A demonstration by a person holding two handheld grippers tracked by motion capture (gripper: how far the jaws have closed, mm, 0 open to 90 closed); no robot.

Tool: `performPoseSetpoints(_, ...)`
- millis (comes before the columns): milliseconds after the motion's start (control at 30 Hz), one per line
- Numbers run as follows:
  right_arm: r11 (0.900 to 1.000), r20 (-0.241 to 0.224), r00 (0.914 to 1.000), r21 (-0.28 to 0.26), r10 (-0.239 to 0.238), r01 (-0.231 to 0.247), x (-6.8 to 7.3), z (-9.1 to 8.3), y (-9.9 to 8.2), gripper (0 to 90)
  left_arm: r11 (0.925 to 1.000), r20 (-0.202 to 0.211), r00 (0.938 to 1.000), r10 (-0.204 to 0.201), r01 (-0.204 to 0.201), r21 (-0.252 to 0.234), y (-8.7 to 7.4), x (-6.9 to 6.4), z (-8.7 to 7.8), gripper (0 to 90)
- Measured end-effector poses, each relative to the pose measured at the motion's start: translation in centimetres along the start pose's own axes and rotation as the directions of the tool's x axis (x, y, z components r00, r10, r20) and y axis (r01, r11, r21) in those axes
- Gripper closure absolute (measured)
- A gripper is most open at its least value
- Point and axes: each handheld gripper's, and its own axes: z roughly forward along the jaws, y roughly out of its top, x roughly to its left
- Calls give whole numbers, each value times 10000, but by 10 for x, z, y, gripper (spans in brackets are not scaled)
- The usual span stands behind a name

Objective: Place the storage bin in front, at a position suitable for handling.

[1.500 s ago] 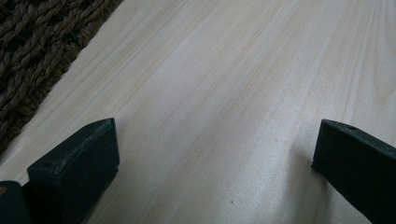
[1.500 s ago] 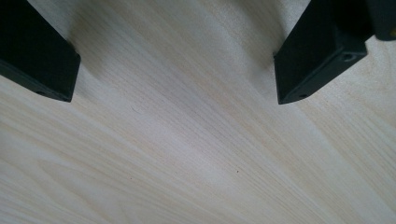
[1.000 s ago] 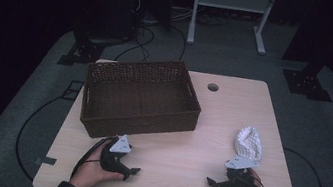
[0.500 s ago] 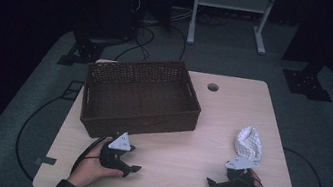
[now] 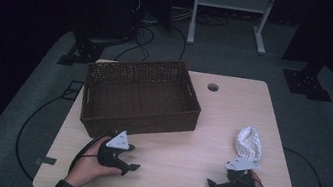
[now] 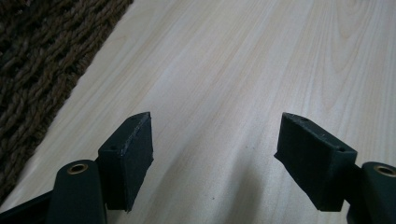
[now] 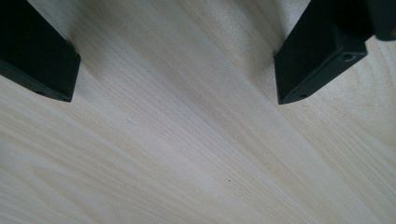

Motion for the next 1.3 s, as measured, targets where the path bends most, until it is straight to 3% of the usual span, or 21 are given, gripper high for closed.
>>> performPoseSetpoints(300,10000,-1,10000,1,-13,13,0,0,0,0,9999,157,9998,103,-104,109,9,2,-6,283)
performPoseSetpoints(933,10000,-17,10000,10,-28,28,0,0,0,0,9995,232,9997,-73,81,-313,30,5,-17,321)
performPoseSetpoints(1067,10000,-22,10000,11,-20,20,0,0,0,0,9987,263,9995,-198,210,-462,37,9,-23,321)
performPoseSetpoints(1300,10000,-23,10000,17,-13,13,0,0,0,0,9974,174,9998,-80,93,-710,48,14,-34,354)
